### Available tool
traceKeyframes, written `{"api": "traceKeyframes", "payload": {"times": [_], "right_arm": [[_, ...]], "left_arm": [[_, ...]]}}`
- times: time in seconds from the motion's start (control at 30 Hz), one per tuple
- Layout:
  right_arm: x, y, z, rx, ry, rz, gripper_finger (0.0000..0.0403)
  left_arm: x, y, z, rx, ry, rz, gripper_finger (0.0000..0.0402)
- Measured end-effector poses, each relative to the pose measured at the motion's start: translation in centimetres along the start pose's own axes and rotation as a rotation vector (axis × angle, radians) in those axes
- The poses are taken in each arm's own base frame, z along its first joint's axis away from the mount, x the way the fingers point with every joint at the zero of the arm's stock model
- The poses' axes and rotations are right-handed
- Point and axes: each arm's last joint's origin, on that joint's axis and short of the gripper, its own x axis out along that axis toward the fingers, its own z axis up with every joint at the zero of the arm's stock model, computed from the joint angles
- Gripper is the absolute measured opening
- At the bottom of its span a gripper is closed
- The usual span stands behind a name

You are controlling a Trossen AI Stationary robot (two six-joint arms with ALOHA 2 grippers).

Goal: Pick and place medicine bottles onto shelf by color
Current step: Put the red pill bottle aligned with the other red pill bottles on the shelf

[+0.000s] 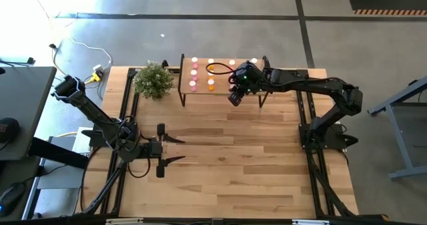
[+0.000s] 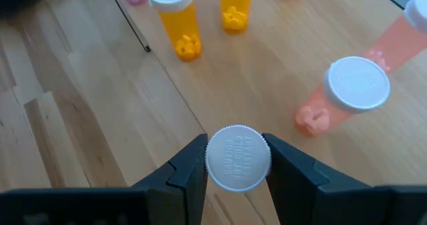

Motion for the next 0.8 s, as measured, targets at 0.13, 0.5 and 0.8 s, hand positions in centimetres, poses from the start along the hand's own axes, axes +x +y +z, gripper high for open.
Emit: {"api": "traceKeyframes", "payload": {"times": [0.13, 0.5, 0.8], "right_arm": [[0.0, -0.2, 0.0, -0.001, -0.001, -0.004, 0.0128], [0.3, -1.3, 0.3, 0.024, -0.006, -0.028, 0.0128], [0.5, -1.1, 0.5, 0.026, -0.023, 0.007, 0.0128]], "left_arm": [[0.0, 0.0, 0.0, 0.0, 0.0, 0.0, 0.0234], [0.0, 0.0, 0.0, -0.001, 0.0, 0.0, 0.0234], [0.0, 0.0, 0.0, -0.001, 0.0, 0.0, 0.0234]]}}
